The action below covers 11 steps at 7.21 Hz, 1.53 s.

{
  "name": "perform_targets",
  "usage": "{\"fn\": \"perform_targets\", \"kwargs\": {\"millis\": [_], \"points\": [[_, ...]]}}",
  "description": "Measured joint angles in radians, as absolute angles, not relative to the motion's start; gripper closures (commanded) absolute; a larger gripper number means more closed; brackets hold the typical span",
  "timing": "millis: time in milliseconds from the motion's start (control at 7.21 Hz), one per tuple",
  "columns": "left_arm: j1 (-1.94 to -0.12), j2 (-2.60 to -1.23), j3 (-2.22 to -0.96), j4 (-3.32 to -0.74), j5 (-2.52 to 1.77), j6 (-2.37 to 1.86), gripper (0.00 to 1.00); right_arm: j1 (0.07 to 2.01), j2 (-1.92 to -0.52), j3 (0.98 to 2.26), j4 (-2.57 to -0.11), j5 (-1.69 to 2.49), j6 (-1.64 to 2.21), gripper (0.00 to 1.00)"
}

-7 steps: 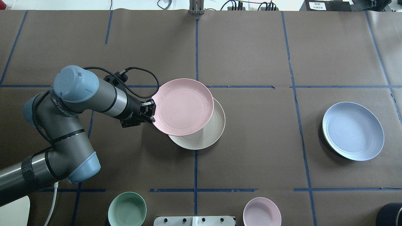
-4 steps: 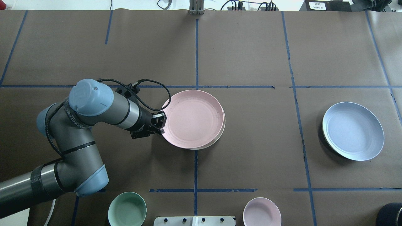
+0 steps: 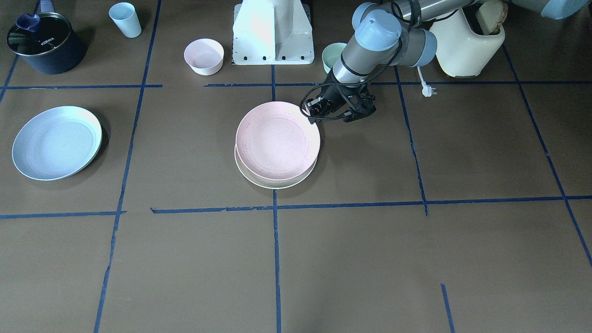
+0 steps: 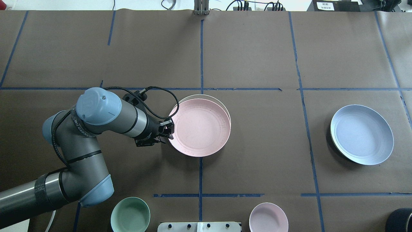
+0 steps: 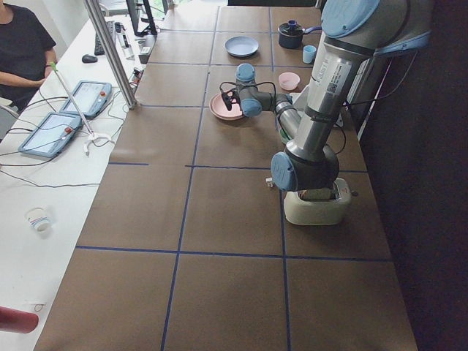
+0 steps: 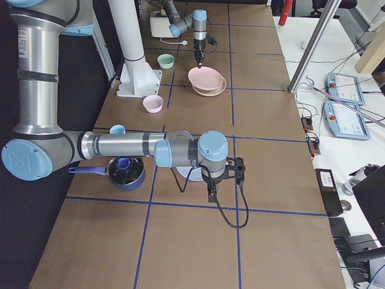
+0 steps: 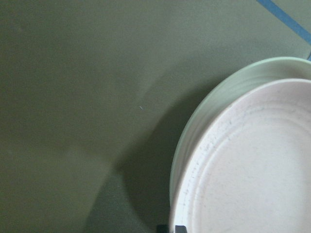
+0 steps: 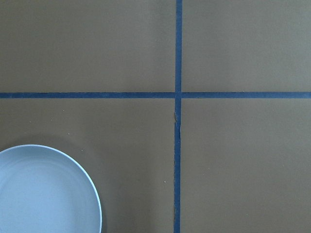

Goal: Stack three plates with pink and blue
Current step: 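Lower the pink plate onto the cream plate and open the left gripper, then withdraw the left gripper while the right gripper moves to the light blue plate rim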

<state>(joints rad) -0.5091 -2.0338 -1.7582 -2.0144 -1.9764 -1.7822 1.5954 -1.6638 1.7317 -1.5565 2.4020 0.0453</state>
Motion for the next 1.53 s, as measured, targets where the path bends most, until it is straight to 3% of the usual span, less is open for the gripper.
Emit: {"fn": "perform_targets", "kwargs": {"millis": [555,832,1526], "points": [[-0.592,-2.026,-1.883,-1.809,-2.03,-1.724,0.0,1.54,-1.683,1.73,-1.495,2.397,0.144,0.0],[-0.648,-2.008,-1.999,-1.639,-2.061,-1.589,0.0,1.441,-1.746,1.724,-1.264,2.391,0.359,0.0],[-0.837,-1.734,-2.202,-1.571,-2.18,-1.269,0.0,1.169,-1.796,1.574,-0.784,2.279,0.767,0.0]]}}
